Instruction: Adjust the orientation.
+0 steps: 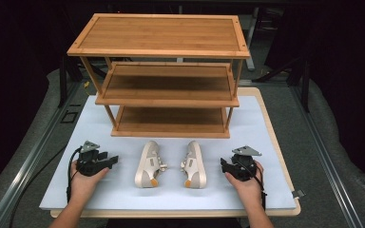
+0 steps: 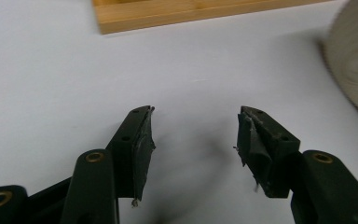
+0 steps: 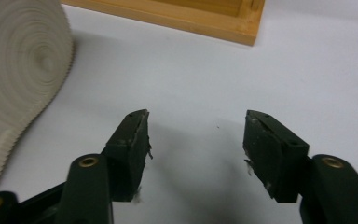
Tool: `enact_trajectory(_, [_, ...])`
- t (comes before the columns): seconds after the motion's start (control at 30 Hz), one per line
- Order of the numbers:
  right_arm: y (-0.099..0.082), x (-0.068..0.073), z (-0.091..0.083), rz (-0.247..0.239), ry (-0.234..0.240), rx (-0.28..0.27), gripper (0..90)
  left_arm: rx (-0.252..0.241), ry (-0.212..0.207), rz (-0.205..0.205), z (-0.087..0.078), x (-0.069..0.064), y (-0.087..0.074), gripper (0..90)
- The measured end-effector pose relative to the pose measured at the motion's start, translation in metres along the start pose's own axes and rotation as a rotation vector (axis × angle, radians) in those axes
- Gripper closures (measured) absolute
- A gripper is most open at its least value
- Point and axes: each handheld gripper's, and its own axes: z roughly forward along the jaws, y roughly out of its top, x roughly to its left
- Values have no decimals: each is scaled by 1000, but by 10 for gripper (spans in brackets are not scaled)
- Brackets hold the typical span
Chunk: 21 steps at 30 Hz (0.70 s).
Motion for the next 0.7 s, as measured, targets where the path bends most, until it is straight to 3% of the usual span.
enact_trajectory(0.1, [-1, 5, -7, -45, 38, -19, 443, -29, -20, 27, -6, -8, 0, 478])
enact_trajectory(0.13, [-1, 8, -9, -56, 3, -16, 447, -37, -26, 31, -8, -11, 0, 482])
enact_trajectory(0.2, [-2, 11, -12, -83, 69, -45, 457, -57, -35, 40, -12, -18, 1, 488])
enact_trajectory(0.27, [-2, 16, -16, -108, 36, -48, 460, -69, -43, 55, -17, -23, 1, 488])
enact_trajectory(0.3, [-1, 18, -18, -123, 41, -60, 457, -70, -47, 63, -18, -25, 1, 488])
enact_trajectory(0.47, [0, 22, -21, -110, 51, -58, 462, -75, -53, 101, -22, -34, 3, 476])
enact_trajectory(0.63, [0, 23, -24, -88, 92, -85, 489, -77, -81, 98, -21, -40, 4, 477])
enact_trajectory(0.7, [0, 24, -24, -86, 109, -93, 492, -89, -112, 90, -22, -43, 5, 508])
